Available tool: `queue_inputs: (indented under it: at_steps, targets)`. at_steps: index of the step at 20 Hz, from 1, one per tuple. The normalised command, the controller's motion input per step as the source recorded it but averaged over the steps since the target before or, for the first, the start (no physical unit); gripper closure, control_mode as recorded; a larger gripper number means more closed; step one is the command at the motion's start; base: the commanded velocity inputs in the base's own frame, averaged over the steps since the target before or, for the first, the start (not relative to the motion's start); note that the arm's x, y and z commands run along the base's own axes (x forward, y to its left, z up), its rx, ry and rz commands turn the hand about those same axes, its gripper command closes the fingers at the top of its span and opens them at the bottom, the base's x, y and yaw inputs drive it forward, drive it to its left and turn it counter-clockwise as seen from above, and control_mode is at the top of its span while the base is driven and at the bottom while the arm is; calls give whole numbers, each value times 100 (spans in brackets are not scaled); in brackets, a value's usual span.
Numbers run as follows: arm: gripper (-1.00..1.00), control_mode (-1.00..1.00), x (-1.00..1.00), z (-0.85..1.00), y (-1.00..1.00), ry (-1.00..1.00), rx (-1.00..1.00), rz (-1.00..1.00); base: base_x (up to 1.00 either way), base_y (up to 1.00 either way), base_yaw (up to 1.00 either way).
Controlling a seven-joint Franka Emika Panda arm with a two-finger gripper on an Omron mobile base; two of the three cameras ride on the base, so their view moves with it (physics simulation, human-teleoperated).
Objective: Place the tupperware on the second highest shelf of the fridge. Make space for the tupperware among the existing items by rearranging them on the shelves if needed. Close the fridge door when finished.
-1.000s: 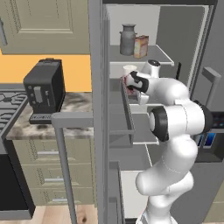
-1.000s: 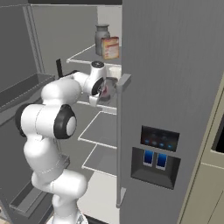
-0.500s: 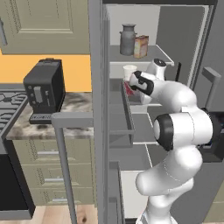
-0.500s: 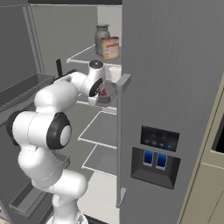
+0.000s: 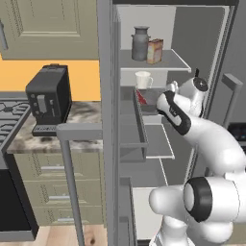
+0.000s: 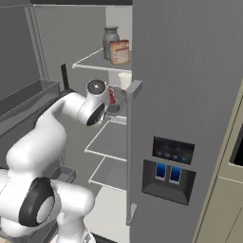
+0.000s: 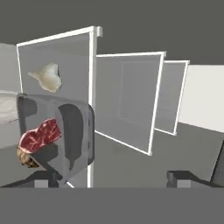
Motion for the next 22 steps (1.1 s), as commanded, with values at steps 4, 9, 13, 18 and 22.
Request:
queue_inputs:
  at_steps: [4, 9, 13, 18, 22]
  targets:
    - [-100, -100, -99, 57, -54, -2, -28, 28, 0, 0, 0]
    - [-100, -100, -92, 14, -31, -1, -38, 37, 0, 0, 0]
    - [-100, -100, -77, 4, 1, 0, -58, 36, 0, 0, 0]
    - [-100, -100, -83, 5, 0, -8, -42, 34, 0, 0, 0]
    - [-100, -100, -41, 4, 8, -3, -19, 16, 0, 0, 0]
